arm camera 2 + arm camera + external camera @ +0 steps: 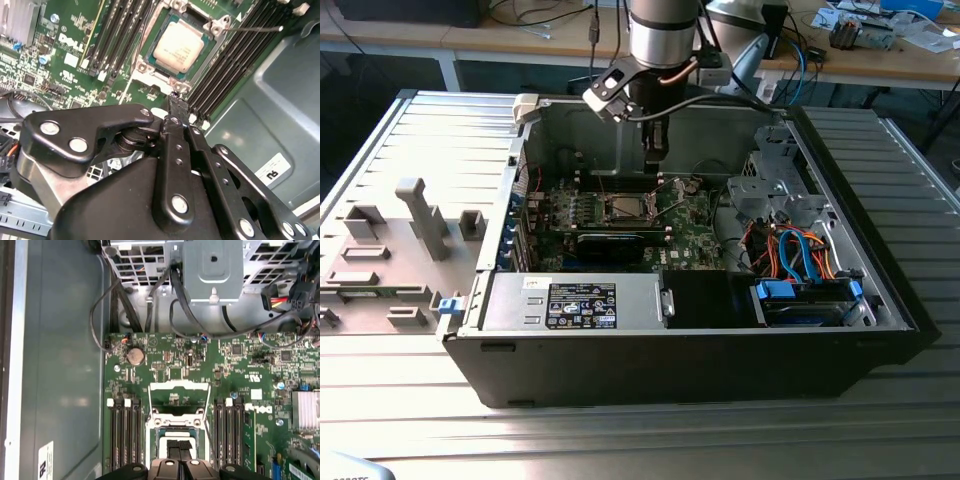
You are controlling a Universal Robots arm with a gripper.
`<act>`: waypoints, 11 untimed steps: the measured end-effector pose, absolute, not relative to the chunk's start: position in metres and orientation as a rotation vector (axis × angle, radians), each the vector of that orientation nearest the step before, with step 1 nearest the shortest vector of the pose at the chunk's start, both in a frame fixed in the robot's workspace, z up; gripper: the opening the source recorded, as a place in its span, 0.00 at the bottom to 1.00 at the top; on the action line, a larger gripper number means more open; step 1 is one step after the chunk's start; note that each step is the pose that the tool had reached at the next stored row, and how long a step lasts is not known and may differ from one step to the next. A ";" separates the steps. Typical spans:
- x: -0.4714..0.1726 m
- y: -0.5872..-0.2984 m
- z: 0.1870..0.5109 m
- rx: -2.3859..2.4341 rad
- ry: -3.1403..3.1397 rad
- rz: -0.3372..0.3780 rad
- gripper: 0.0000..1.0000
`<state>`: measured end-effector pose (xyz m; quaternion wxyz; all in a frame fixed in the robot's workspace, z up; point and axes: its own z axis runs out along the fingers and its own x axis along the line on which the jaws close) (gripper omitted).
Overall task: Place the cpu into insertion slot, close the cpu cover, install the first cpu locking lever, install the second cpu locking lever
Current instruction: 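Close the cpu cover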
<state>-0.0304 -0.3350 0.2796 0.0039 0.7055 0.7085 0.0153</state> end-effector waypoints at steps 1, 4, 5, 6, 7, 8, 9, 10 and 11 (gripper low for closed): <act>-0.029 -0.335 0.280 2.211 2.220 0.048 0.11; -0.021 -0.335 0.279 2.211 2.220 0.048 0.11; -0.019 -0.335 0.279 2.211 2.220 0.048 0.11; -0.017 -0.335 0.278 2.211 2.220 0.048 0.11; -0.015 -0.335 0.278 2.211 2.220 0.048 0.11; -0.013 -0.335 0.277 2.211 2.220 0.048 0.11; -0.011 -0.335 0.276 2.211 2.220 0.048 0.11; -0.009 -0.335 0.275 2.211 2.220 0.048 0.11; -0.008 -0.335 0.275 2.211 2.220 0.048 0.11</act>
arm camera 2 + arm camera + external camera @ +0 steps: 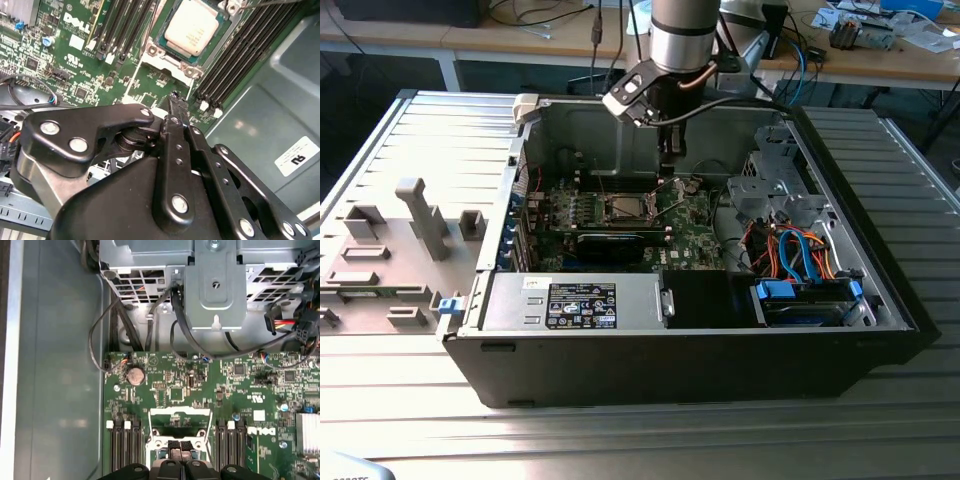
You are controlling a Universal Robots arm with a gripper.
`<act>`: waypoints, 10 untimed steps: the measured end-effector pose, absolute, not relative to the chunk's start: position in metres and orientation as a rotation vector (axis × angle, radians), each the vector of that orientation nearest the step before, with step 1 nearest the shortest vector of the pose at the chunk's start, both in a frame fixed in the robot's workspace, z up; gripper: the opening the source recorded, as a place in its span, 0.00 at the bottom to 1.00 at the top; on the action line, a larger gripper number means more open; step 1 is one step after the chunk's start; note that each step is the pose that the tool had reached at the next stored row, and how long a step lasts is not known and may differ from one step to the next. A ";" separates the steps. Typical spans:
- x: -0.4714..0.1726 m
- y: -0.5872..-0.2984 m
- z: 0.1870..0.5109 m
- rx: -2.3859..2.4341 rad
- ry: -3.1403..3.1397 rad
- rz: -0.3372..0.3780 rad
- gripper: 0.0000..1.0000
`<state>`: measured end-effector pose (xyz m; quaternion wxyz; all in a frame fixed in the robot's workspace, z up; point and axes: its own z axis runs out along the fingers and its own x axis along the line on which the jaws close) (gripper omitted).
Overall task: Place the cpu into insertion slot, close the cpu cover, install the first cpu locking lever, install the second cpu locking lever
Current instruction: 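Close the cpu cover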
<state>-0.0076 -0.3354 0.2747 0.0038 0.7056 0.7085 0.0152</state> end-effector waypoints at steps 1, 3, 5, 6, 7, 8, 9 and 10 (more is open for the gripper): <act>-0.006 -0.336 0.274 2.211 2.220 0.048 0.11; 0.001 -0.339 0.273 2.211 2.221 0.047 0.11; 0.009 -0.341 0.272 2.215 2.224 0.040 0.11; 0.011 -0.341 0.272 2.218 2.226 0.035 0.11; 0.015 -0.342 0.271 2.221 2.231 0.026 0.11; 0.018 -0.343 0.271 2.225 2.234 0.019 0.11; 0.021 -0.343 0.270 2.228 2.237 0.011 0.11; 0.025 -0.344 0.270 2.231 2.240 0.005 0.11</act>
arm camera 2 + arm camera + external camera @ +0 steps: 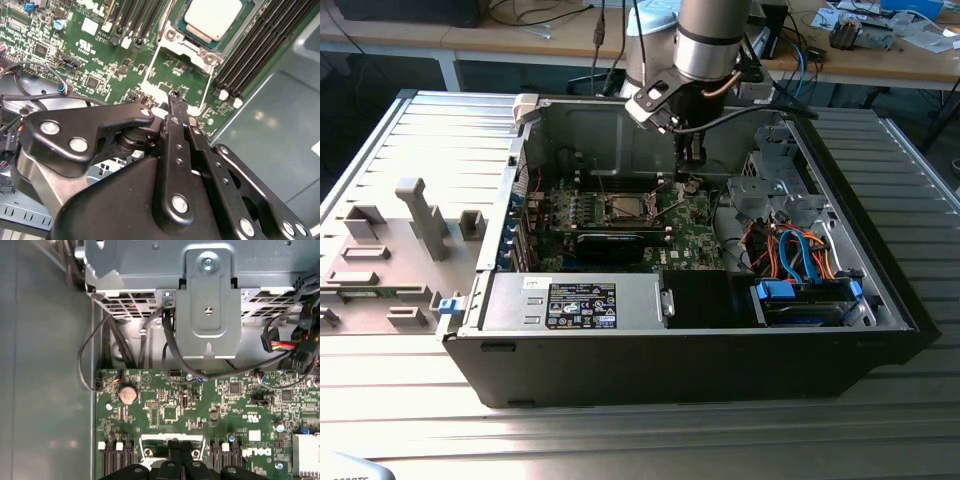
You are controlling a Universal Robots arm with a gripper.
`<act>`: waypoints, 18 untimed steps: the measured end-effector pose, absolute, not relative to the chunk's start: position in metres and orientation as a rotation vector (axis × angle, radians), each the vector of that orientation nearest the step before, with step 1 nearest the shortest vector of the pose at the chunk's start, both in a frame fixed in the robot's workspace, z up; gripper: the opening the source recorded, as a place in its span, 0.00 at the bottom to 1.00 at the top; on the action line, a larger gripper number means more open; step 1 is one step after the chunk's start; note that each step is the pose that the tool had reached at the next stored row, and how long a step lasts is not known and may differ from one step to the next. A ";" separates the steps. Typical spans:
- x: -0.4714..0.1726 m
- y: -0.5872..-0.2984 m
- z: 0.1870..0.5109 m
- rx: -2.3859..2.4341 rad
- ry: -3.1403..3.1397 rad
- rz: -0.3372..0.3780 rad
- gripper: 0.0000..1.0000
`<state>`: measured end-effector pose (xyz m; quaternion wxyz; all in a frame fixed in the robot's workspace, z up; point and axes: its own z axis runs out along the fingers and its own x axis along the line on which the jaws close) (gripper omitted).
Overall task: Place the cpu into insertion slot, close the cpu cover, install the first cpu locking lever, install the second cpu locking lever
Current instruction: 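Close the cpu cover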
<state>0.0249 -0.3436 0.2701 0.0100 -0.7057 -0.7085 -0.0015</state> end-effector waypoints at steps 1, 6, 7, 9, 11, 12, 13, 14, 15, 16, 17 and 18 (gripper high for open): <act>0.027 -0.344 0.270 -2.202 -2.211 -0.004 0.11; 0.037 -0.344 0.265 -2.179 -2.233 0.000 0.11; 0.039 -0.344 0.264 -2.175 -2.237 0.000 0.11; 0.042 -0.344 0.263 -2.173 -2.239 0.001 0.11; 0.046 -0.343 0.261 -2.172 -2.238 0.001 0.11; 0.047 -0.342 0.259 -2.172 -2.238 0.002 0.11; 0.048 -0.342 0.258 -2.172 -2.238 0.002 0.11; 0.048 -0.341 0.255 -2.172 -2.238 0.002 0.11; 0.048 -0.340 0.253 -2.172 -2.238 0.003 0.11; 0.048 -0.340 0.251 -2.172 -2.238 0.003 0.11; 0.048 -0.339 0.248 -2.172 -2.238 0.003 0.11; 0.048 -0.339 0.244 -2.172 -2.238 0.003 0.11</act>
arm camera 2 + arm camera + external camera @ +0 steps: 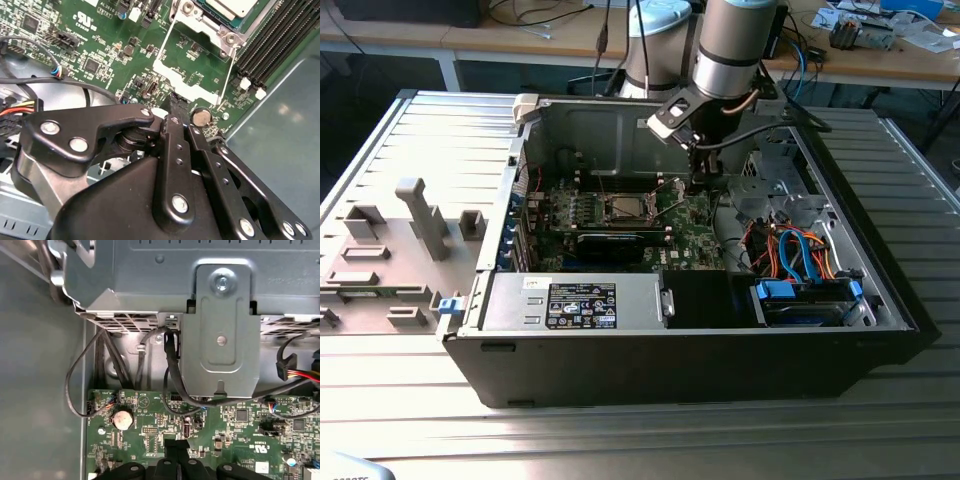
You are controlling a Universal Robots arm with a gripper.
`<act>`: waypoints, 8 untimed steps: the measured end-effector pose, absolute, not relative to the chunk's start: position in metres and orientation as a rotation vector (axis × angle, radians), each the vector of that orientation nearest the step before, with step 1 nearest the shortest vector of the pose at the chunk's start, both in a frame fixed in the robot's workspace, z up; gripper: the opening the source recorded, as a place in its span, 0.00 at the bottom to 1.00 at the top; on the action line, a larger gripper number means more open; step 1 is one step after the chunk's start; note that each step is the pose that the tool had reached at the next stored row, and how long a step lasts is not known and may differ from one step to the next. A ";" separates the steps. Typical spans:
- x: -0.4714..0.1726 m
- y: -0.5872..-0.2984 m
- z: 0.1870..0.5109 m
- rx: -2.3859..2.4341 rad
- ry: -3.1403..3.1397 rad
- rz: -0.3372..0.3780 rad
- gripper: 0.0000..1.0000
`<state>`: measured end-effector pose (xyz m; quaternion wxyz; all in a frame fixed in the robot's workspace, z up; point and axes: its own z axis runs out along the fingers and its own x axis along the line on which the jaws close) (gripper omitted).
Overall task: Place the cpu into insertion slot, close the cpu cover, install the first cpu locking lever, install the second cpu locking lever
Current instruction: 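Close the cpu cover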
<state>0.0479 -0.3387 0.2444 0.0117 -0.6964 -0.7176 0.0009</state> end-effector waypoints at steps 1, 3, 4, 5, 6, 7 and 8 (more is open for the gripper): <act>0.048 -0.339 0.243 -2.172 -2.238 0.003 0.11; 0.047 -0.339 0.242 -2.172 -2.237 0.002 0.11; 0.045 -0.339 0.242 -2.171 -2.237 0.002 0.11; 0.044 -0.339 0.242 -2.171 -2.237 0.002 0.11; 0.043 -0.339 0.242 -2.171 -2.237 0.001 0.11; 0.041 -0.339 0.242 -2.171 -2.238 0.001 0.11; 0.039 -0.339 0.242 -2.171 -2.238 0.001 0.11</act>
